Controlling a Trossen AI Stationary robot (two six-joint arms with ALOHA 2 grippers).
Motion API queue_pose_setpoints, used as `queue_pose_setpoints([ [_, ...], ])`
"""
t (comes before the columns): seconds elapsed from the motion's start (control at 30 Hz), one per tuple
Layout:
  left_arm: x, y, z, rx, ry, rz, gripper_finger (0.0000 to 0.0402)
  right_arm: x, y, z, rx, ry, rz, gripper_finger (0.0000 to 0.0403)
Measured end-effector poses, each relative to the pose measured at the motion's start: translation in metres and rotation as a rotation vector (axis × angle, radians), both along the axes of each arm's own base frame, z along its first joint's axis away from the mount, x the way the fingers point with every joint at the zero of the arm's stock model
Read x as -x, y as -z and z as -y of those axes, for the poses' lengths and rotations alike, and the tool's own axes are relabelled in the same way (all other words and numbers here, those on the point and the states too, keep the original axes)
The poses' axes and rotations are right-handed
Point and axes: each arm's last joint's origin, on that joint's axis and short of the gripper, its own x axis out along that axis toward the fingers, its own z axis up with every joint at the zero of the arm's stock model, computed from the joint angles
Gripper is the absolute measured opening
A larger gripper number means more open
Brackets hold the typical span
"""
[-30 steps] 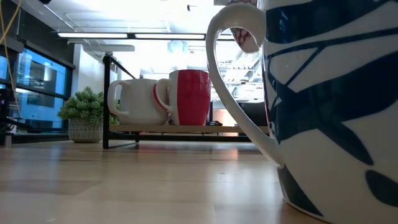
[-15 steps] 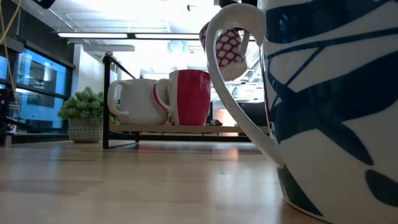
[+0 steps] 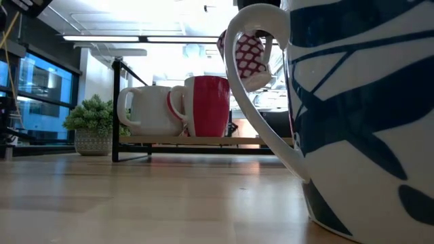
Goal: Place coffee mugs
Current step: Put the red patterned mug on the shelf
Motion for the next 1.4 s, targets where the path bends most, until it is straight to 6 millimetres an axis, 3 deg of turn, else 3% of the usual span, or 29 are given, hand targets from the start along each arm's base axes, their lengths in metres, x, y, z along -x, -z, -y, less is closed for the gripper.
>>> queue_pose_setpoints([
  [0.33,0.001,-0.001,0.000,0.049,-0.005,-0.028,0.0131,0.003,0.012,0.000,0.016,-0.007,-0.035,0.0029],
  [0.87,0.004,-0.004,-0.003,0.094,-0.028,-0.037,0.0131,0.020,0.043,0.015,-0.049,0.012,0.098,0.0029],
  [1.4,0.005,-0.007,-0.006,0.131,-0.047,-0.029,0.0131,0.032,0.054,0.031,-0.122,0.039,0.210,0.0029],
])
